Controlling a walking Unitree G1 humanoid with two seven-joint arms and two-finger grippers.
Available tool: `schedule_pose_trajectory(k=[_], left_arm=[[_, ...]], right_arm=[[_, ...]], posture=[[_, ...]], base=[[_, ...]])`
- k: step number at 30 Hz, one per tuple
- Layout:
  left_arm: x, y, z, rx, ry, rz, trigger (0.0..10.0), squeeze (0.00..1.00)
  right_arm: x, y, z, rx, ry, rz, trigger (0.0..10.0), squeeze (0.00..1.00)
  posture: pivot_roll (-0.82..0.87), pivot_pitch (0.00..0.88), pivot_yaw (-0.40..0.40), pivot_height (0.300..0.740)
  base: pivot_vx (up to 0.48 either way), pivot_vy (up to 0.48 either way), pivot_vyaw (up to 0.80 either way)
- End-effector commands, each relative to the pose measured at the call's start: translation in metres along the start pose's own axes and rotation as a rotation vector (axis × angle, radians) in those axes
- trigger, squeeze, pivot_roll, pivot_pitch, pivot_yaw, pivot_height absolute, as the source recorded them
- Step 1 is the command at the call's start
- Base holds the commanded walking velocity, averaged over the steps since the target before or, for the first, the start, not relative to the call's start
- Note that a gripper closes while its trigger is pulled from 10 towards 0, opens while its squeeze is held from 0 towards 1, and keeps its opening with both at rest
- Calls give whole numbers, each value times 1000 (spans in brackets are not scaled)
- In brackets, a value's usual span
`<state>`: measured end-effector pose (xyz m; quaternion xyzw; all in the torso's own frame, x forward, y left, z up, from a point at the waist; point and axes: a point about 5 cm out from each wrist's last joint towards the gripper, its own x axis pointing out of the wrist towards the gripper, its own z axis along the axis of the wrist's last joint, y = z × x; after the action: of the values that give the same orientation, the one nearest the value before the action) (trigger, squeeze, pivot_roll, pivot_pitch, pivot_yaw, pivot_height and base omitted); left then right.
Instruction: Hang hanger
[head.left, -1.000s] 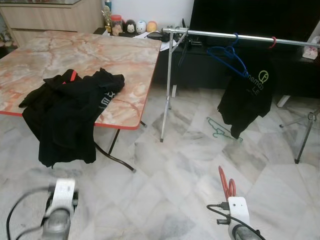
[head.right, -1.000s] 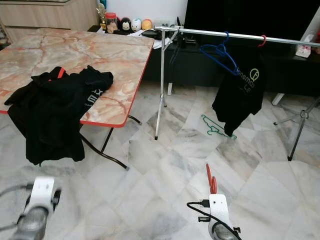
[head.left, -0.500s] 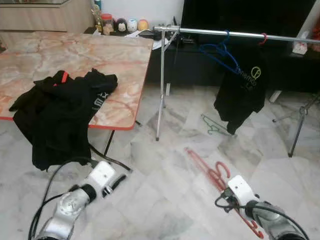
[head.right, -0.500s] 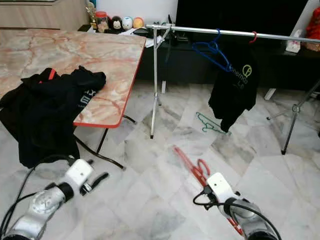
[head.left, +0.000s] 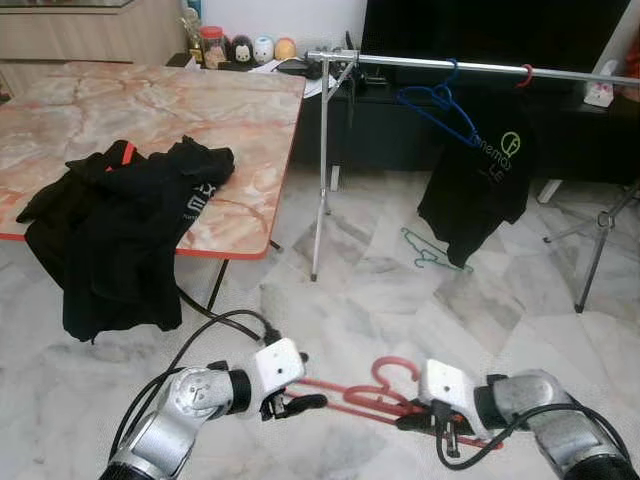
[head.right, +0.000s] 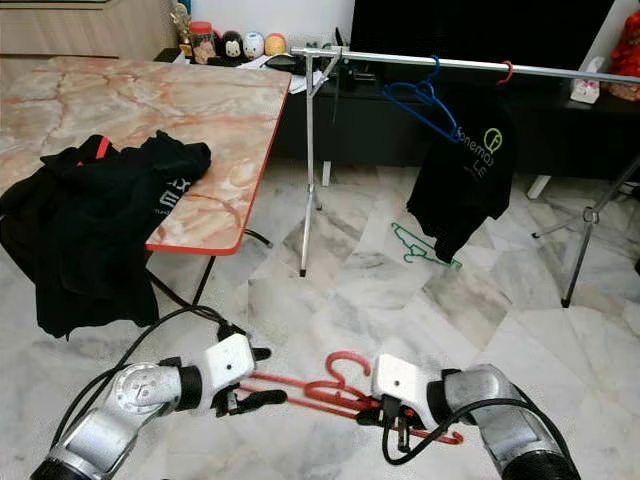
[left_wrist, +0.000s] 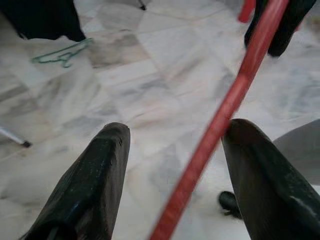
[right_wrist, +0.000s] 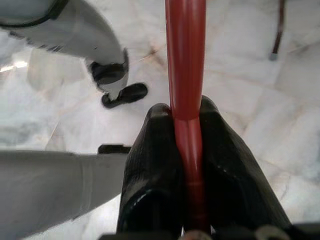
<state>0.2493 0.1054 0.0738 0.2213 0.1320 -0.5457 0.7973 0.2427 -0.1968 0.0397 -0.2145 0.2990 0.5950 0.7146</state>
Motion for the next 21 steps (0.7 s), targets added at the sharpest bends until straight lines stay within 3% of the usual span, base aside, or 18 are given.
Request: schedule_pose_trajectory(k=[1, 7, 21], left_arm=[[2, -4, 8, -3, -11, -50, 10000, 0], [3, -7, 11, -23, -1, -106, 10000, 0], [26, -16, 20, -37, -12, -214, 10000, 0]], right_arm=[[-3, 3, -1, -10, 40, 24, 10000, 0], [-4, 7, 5, -11, 46, 39, 10000, 0], [8, 8, 15, -40, 37, 57, 10000, 0]], posture=[[34, 0, -77, 740], [35, 0, -81, 740], [23, 0, -86, 740]], base=[[0, 0, 0], [0, 0, 0], [0, 0, 0]])
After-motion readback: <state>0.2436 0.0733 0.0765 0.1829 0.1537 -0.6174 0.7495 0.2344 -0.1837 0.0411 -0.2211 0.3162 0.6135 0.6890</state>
